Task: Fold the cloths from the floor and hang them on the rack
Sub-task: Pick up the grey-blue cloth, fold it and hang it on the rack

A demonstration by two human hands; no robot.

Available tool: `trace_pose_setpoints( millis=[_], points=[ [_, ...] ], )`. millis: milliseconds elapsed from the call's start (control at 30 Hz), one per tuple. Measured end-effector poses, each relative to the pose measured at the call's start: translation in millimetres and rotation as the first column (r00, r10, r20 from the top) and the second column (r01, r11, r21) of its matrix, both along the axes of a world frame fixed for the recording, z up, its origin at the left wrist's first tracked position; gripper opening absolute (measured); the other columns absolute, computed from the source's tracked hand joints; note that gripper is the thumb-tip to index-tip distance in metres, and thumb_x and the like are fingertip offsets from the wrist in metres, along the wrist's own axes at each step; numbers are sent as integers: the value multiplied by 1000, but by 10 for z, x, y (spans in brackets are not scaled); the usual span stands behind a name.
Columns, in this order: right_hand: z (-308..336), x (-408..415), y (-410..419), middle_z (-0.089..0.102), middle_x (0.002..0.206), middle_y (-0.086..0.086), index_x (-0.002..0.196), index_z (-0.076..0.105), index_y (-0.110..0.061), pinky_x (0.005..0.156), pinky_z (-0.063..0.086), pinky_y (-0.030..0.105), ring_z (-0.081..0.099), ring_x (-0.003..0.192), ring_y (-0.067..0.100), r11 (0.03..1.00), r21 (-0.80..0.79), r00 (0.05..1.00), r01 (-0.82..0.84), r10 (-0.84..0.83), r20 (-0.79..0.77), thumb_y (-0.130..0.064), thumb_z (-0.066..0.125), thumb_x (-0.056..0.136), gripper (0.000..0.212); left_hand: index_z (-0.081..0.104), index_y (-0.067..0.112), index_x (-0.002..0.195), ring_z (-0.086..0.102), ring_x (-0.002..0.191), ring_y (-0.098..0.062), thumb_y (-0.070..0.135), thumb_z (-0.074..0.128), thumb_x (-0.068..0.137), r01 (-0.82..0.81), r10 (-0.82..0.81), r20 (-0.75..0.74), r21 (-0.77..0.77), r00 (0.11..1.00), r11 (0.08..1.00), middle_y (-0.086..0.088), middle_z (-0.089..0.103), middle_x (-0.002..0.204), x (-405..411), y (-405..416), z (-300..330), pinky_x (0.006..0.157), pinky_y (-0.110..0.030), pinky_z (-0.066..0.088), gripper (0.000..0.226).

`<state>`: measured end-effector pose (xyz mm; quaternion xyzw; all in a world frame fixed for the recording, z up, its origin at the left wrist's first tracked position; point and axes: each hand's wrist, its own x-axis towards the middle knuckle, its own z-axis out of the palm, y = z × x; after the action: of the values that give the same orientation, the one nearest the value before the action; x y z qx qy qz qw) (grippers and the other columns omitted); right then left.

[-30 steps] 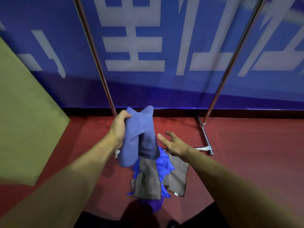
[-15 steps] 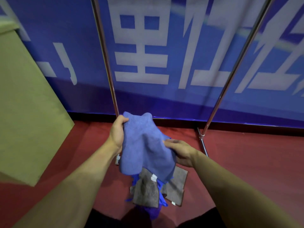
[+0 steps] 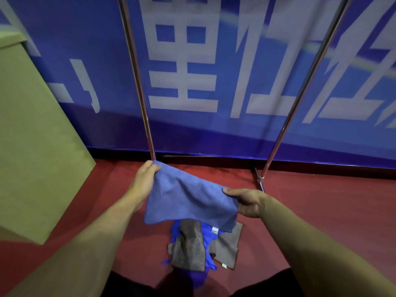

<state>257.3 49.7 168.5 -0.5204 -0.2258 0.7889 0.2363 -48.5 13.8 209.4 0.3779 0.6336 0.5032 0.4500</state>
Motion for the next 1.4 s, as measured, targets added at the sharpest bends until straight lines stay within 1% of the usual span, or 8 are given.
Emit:
trace_pose_setpoints(
  millis=[100,267,400,500,633,933,1267,1400],
  points=[
    [-46,41,2,70,117,21,123,66,2,65,62,34,73,82,26,997,79,995,18,-26,99,-5,76,80,45,60,14,84,50,74,-17,24,58,92,40,-39,-70,14,997,999,-3,57,76,-63,-13,-65,70,-35,40,13],
    [18,46,-28,75,96,11,103,73,-9,69,53,33,67,83,25,982,179,934,-58,-10,358,-28,88,74,38,64,15,92,59,84,-15,19,58,100,19,-18,-116,14,993,1000,-4,68,89,-126,-19,-175,84,-35,46,11],
    [89,20,-31,76,100,14,116,72,-5,71,58,36,71,79,26,999,53,954,-13,-4,299,-26,82,80,44,63,16,94,61,86,-18,22,57,101,0,2,-104,19,995,1000,-5,69,91,-143,-28,-192,85,-39,48,11],
    [113,12,-46,75,78,11,97,71,-5,56,60,30,72,63,24,998,-54,976,27,-15,217,-20,71,90,16,63,16,96,63,88,-21,27,58,100,-16,18,-87,29,996,999,-10,70,94,-150,-22,-185,86,-45,51,12],
    [119,55,-81,68,63,11,81,64,-5,44,57,31,69,51,25,986,-147,971,81,-45,234,-14,72,90,15,63,15,98,64,86,-21,29,57,101,-16,19,-81,32,997,999,-10,71,93,-126,-32,-180,85,-44,52,16],
    [165,40,-141,69,61,9,81,66,-5,40,55,27,68,45,21,986,-150,971,72,-35,237,-20,79,85,19,63,15,98,68,84,-19,31,58,100,-42,44,-67,43,997,998,-9,74,94,-136,-36,-198,83,-41,54,17],
    [77,21,-71,72,70,6,83,73,-9,49,53,25,65,55,16,980,175,914,96,-156,375,-32,82,82,25,78,9,88,64,77,-15,22,72,91,-52,52,-25,0,998,999,-6,76,83,-203,-45,-273,78,-32,51,14],
    [64,52,-19,69,62,7,74,76,-1,59,52,26,56,56,10,911,411,785,-33,-231,575,-45,77,84,45,77,11,85,65,78,-17,27,75,88,-117,115,-37,-27,993,993,-5,76,82,-282,-29,-313,79,-34,52,16]
  ],
)
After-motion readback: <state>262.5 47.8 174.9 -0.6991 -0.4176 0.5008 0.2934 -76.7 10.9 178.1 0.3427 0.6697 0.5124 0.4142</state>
